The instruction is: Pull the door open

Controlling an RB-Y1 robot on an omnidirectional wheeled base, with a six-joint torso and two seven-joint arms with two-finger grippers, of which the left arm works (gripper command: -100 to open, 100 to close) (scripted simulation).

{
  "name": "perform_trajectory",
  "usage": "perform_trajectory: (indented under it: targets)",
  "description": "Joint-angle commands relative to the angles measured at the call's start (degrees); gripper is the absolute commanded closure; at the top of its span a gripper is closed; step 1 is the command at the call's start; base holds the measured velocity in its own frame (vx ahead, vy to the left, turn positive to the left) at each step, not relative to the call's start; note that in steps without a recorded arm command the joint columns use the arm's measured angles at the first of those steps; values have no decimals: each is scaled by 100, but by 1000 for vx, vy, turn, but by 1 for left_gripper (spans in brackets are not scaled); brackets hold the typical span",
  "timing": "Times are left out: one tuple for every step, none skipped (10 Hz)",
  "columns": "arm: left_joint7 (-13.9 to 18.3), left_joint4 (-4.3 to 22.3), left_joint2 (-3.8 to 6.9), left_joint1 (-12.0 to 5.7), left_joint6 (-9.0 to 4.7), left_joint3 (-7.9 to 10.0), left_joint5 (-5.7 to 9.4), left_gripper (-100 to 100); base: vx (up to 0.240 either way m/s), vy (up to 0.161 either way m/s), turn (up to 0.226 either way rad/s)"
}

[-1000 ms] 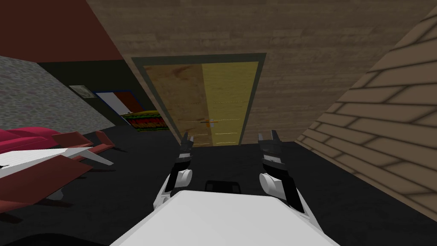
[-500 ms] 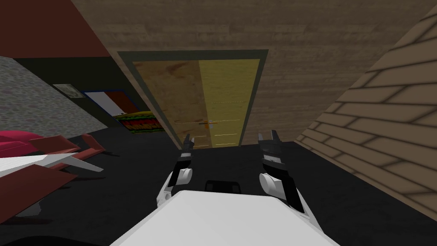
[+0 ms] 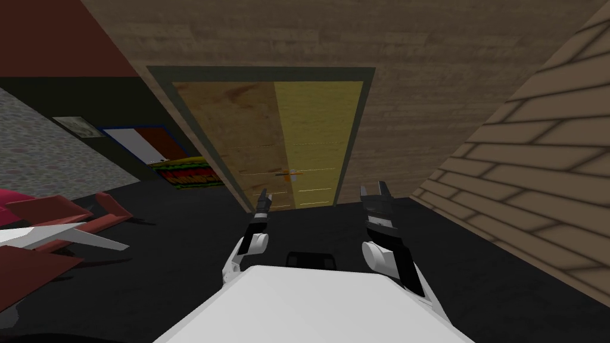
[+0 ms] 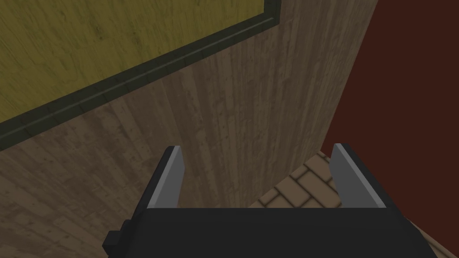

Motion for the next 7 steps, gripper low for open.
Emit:
perform_trajectory:
  targets:
    - [33, 227, 34, -114, 40, 43, 8, -100, 113, 45, -45]
    - [55, 345, 56, -167, 58, 68, 15, -100, 117, 33, -44]
    - [76, 464, 79, -221, 76, 93, 22, -100, 113, 12, -37]
    - [98, 582, 102, -274, 94, 118, 29, -100, 96, 15, -36]
    - [119, 701, 124, -327, 112, 143, 36, -100, 90, 30, -35]
    - [140, 816, 145, -379, 130, 167, 42, -100, 85, 34, -40]
    - [182, 1046, 187, -482, 165, 215, 55, -100, 117, 43, -72]
